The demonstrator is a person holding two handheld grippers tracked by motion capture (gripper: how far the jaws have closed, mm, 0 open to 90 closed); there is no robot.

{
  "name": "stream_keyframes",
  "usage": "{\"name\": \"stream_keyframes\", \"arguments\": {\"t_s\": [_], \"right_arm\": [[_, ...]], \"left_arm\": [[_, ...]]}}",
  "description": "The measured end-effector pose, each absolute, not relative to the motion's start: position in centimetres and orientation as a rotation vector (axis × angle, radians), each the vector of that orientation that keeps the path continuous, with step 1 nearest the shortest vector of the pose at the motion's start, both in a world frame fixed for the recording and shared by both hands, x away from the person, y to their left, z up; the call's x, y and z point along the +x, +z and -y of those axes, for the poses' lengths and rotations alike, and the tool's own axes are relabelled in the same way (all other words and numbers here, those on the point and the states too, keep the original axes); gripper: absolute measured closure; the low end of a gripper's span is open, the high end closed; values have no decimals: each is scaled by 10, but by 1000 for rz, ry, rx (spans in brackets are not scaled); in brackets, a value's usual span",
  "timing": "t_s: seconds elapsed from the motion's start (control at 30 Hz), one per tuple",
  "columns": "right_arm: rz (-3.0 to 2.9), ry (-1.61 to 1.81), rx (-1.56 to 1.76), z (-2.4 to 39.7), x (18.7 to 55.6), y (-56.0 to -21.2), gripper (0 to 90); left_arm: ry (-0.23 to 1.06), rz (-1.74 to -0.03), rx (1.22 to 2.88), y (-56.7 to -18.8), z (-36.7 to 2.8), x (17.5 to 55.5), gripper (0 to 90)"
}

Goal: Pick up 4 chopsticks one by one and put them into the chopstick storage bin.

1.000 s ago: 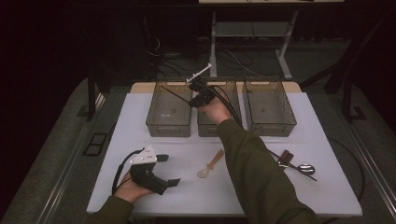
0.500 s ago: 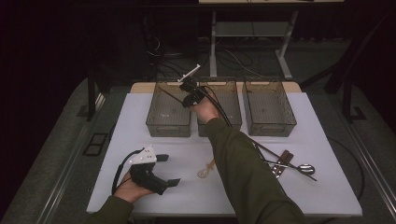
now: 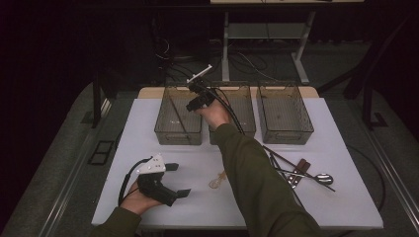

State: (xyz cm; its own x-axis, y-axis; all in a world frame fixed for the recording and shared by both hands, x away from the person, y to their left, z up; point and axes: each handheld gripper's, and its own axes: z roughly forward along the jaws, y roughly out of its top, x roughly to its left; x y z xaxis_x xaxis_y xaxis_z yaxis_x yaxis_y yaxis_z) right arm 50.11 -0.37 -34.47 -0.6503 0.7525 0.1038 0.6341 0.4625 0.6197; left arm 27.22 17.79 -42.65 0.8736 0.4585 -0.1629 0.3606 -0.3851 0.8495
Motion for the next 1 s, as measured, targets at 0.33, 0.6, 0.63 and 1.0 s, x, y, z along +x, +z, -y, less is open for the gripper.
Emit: {"name": "stream_keyframes", "arguments": {"t_s": [0.33, 0.6, 0.63, 1.0], "right_arm": [[-2517, 1030, 1136, 35, 488, -326, 428], [-2494, 1049, 1084, 70, 476, -320, 357], [-2490, 1054, 1087, 75, 474, -320, 350], [-2466, 1107, 1078, 126, 452, -324, 272]], "left_arm": [[123, -600, 2012, -427, -178, 272, 1], [117, -601, 2018, -427, -178, 272, 1], [120, -599, 2023, -427, -178, 272, 1], [128, -614, 2015, -427, -179, 273, 0]]}}
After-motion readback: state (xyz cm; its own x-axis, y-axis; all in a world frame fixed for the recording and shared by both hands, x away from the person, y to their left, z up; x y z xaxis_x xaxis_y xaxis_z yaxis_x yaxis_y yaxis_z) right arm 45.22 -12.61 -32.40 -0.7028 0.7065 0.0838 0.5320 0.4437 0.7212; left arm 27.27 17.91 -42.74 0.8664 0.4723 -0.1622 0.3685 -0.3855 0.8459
